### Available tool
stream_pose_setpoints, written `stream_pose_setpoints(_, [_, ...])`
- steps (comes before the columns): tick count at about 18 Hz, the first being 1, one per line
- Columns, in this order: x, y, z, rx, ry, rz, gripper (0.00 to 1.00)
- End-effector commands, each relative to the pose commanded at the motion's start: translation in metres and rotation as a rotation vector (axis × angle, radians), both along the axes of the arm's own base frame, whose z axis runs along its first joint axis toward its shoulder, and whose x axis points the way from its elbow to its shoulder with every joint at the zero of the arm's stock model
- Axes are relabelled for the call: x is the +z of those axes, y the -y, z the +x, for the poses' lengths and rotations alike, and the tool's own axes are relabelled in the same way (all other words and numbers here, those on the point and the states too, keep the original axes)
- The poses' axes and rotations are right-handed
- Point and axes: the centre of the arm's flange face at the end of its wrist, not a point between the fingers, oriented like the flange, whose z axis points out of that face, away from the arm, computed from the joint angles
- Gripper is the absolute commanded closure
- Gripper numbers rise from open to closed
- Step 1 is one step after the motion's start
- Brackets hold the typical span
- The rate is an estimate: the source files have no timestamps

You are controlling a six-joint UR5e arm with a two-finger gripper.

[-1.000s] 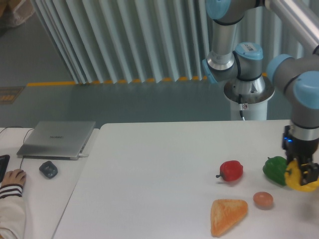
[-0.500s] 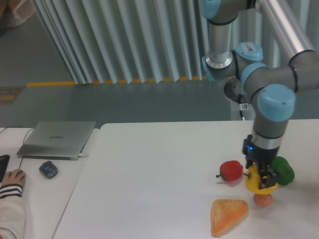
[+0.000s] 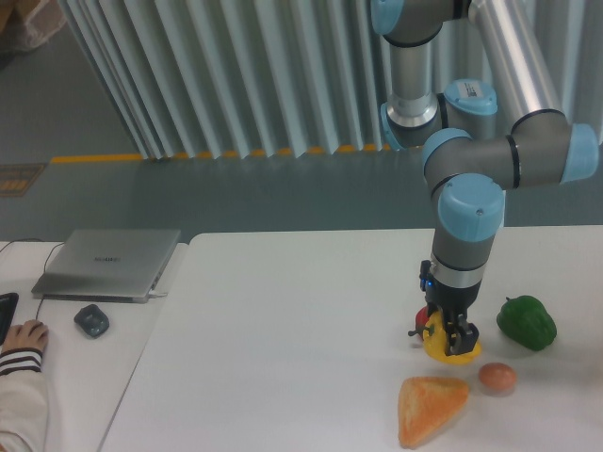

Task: Place the yellow pepper on the table
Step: 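Lower the yellow pepper onto the table beside the red pepper, then open the gripper and lift it off the yellow pepper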

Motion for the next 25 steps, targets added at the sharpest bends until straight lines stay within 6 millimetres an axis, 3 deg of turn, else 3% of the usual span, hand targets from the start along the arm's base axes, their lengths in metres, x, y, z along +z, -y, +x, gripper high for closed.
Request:
stream_pose_setpoints(6, [-0.01,0.001,0.0,0.0,0.009,-0.011,0.27])
stream_pose_setpoints(7, [-0.01,0.0,0.0,0.0,0.01,-0.012,0.22])
stream_pose_setpoints(8, [-0.01,0.0,0.0,-0.003,0.008,-0.009,0.0])
stream_pose_setpoints(16, [-0.008,0.0,-0.003,-0.003,-0.022,-0.006,0.0])
stream_pose_setpoints(20, [0.021,-0.002,-0.028,-0.017,-0.218,-0.028,0.0])
stream_pose_setpoints(25, [0.035,0.009,-0.057,-0.037,-0.258,0.0,0.0])
